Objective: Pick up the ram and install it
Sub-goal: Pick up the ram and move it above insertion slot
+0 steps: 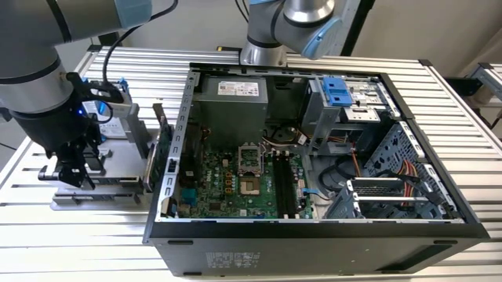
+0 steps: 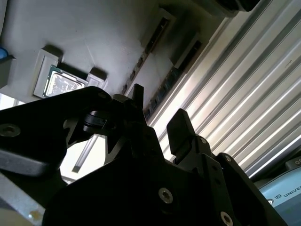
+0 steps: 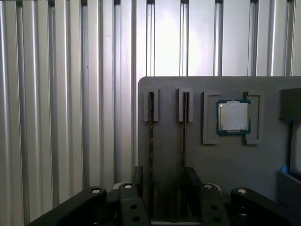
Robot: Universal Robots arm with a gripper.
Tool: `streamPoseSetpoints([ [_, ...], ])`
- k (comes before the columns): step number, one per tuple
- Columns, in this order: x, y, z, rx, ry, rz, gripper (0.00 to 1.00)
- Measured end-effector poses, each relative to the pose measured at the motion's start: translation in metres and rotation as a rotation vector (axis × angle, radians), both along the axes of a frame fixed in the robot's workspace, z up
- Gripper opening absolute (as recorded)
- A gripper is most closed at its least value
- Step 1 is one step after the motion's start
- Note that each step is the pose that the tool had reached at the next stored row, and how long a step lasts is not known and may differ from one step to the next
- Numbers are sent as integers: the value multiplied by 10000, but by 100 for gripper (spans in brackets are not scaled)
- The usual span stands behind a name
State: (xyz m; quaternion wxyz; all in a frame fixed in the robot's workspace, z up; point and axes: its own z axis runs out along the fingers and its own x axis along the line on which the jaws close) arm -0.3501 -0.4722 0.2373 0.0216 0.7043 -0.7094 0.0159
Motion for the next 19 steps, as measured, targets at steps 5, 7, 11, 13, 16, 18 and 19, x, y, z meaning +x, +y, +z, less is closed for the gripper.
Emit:
streamPoseSetpoints([
  [5, 0, 0, -24, -3, 0, 0, 100],
  [7, 0, 0, -32, -4, 0, 0, 100],
  [11, 0, 0, -49, -4, 0, 0, 100],
  [13, 0, 0, -57, -4, 0, 0, 100],
  [16, 0, 0, -68, -4, 0, 0, 100],
  [18, 0, 0, -74, -4, 0, 0, 100],
  [19, 0, 0, -78, -4, 0, 0, 100],
])
